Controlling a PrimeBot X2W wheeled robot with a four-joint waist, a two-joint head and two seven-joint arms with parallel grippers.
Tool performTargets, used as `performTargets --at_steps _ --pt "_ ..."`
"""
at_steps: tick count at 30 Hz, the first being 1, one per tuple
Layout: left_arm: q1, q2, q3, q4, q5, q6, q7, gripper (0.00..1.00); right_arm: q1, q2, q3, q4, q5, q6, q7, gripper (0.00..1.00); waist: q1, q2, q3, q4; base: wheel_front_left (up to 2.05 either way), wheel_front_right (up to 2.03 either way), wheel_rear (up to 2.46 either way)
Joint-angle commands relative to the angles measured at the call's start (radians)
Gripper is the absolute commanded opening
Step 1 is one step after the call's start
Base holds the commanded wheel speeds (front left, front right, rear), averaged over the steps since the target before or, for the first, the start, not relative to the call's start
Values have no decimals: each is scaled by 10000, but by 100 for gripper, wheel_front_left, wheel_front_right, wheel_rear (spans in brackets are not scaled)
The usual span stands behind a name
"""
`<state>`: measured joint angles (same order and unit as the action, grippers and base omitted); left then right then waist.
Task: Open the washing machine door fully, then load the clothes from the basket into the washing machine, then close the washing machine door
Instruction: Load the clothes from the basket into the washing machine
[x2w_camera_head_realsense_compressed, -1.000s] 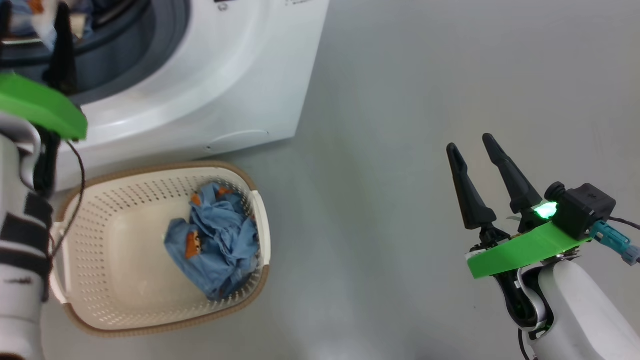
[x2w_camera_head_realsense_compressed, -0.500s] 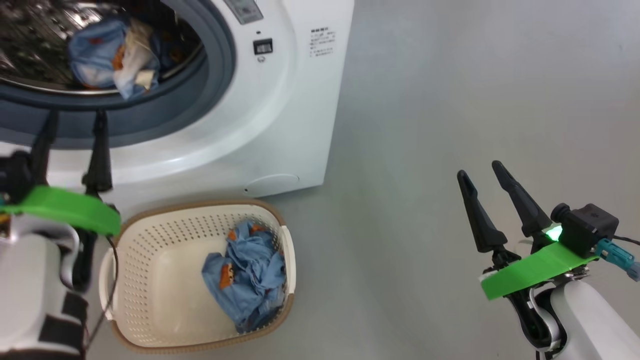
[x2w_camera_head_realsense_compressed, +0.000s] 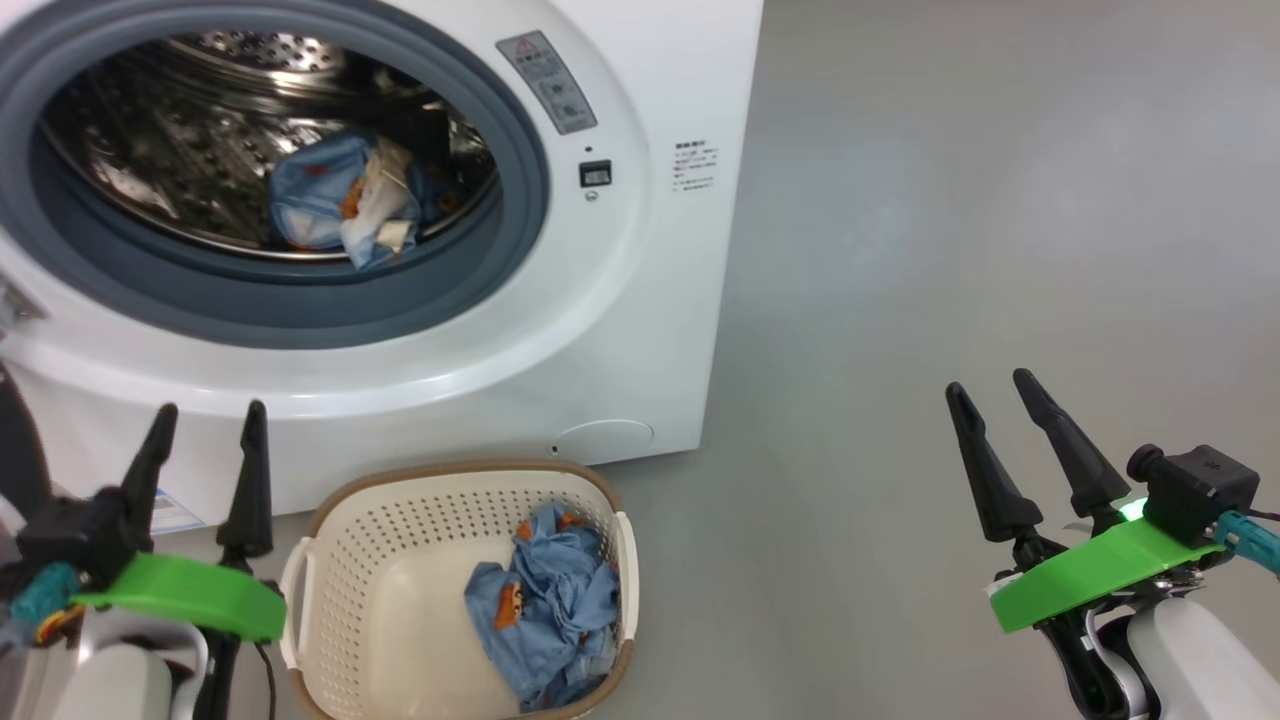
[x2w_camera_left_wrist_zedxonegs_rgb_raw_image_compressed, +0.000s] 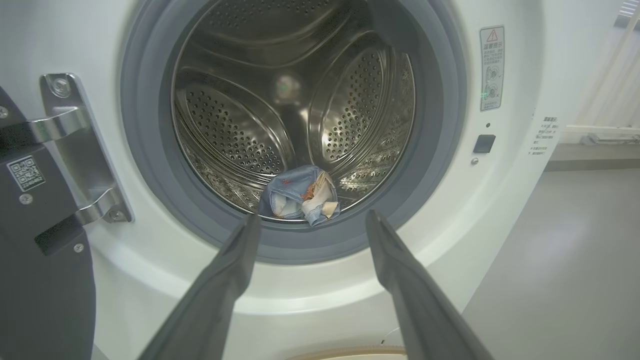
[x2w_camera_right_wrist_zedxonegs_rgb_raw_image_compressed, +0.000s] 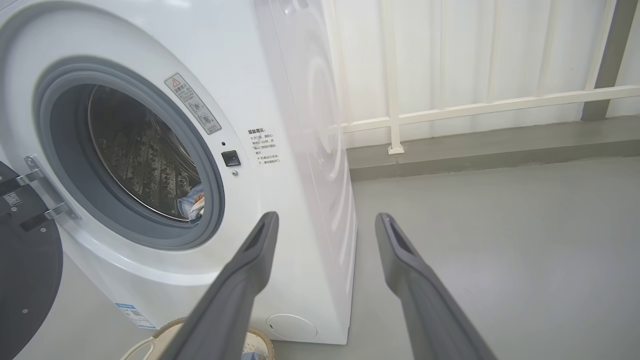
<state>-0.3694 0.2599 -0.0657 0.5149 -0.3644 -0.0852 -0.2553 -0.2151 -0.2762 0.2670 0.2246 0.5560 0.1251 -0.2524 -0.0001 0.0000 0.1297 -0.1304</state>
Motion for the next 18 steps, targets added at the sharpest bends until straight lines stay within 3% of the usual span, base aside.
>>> performTargets --at_steps 1,18 --pt "139 252 329 -487 165 118 -64 100 74 -183 72 -195 63 56 -94 100 1 0 -286 264 0 0 0" --pt "2128 -250 661 -2110 -13 499 -64 100 348 -486 68 -172 213 56 -94 100 1 0 -850 627 0 0 0"
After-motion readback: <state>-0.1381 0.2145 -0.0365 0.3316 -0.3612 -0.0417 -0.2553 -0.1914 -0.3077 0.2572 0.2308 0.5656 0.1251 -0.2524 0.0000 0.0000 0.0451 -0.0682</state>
